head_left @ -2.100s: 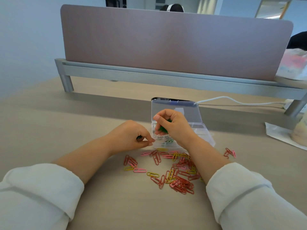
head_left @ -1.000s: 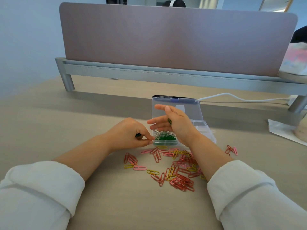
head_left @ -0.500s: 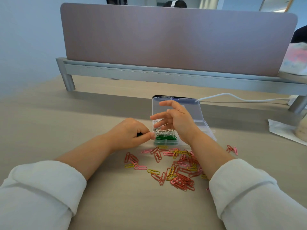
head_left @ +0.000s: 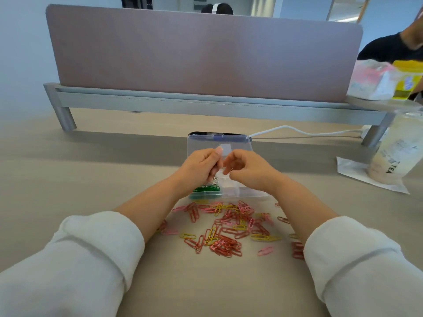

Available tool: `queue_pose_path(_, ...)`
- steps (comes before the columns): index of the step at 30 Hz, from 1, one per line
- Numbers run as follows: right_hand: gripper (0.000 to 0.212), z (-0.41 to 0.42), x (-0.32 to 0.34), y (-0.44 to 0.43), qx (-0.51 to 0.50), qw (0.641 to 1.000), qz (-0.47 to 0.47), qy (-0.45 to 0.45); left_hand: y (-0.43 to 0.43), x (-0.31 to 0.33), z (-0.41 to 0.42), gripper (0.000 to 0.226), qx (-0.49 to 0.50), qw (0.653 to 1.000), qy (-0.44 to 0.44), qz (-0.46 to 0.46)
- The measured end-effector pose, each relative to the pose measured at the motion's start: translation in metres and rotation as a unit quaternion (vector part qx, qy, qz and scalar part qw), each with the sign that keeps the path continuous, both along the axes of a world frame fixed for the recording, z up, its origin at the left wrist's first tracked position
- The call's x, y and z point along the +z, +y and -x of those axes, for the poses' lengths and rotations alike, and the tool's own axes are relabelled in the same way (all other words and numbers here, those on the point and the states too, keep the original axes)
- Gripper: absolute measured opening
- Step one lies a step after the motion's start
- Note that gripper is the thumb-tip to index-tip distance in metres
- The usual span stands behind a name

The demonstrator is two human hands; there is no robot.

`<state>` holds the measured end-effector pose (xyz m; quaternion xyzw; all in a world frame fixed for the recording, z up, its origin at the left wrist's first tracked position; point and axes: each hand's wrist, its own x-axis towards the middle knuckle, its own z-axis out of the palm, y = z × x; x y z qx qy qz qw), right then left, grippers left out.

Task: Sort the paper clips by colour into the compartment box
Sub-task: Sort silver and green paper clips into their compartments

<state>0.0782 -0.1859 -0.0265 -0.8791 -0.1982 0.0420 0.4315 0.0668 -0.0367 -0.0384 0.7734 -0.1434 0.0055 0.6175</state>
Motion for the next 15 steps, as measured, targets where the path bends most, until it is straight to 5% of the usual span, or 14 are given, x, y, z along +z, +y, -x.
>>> queue_pose_path(15, 0.039, 0.004, -0.019, -0.018, 0.065, 0.997, 0.031, -0.029, 0.000, -0.009, 0.004, 0.027, 0.021, 0.999, -0.030, -0.023)
